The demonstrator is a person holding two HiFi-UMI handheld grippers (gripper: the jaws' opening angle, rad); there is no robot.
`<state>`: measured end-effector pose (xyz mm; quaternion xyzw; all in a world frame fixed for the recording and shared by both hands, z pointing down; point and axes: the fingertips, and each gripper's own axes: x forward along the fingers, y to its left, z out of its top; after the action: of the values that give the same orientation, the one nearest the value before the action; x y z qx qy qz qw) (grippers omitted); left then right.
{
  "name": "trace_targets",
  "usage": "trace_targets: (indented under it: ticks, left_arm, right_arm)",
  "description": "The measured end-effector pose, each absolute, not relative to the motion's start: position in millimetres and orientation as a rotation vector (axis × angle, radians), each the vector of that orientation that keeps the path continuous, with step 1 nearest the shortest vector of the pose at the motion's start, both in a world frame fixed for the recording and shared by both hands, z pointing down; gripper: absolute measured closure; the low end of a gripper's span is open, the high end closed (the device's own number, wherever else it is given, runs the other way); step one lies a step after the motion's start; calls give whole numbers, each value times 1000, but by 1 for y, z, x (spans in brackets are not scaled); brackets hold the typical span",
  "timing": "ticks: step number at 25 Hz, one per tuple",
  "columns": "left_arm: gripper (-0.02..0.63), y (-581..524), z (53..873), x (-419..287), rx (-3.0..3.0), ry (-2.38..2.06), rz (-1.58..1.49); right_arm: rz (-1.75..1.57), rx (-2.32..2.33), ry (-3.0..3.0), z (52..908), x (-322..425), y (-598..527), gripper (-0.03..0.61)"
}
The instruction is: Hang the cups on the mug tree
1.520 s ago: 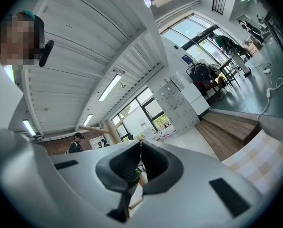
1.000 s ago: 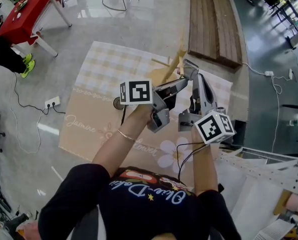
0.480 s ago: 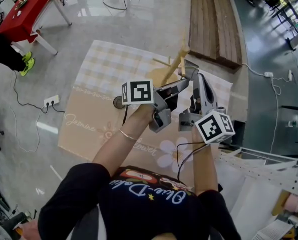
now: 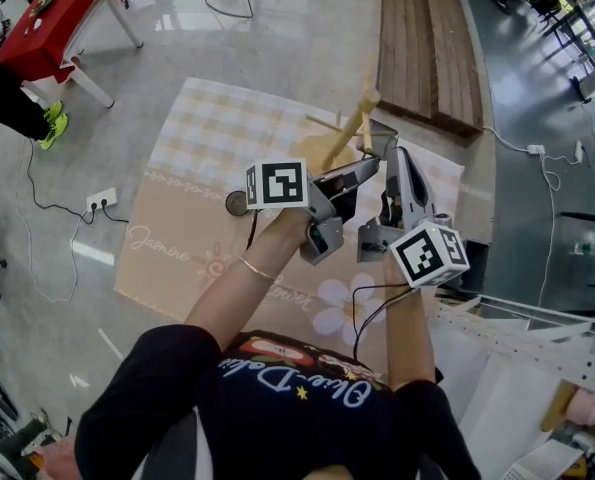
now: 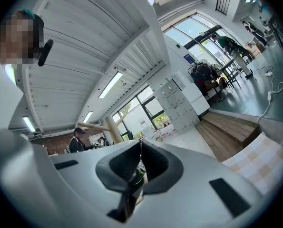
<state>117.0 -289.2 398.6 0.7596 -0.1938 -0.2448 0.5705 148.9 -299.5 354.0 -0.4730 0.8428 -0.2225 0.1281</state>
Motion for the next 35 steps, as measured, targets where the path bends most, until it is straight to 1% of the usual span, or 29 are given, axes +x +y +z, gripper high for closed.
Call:
trace_targets:
  ticks: [27,31,35]
  left_arm:
    - [565,-292,399,112,1748,-442,-668]
    - [557,-293,397,110,1758,-455,-671]
    - [528,-292,398,107,1759,-464,-671]
  right_arm:
    - [-642,-1385,2549,362,143,-294,568]
    - [-656,-1387,2541,362,145,-292,568]
    - [-669,-1389,2531,363,146,-289,568]
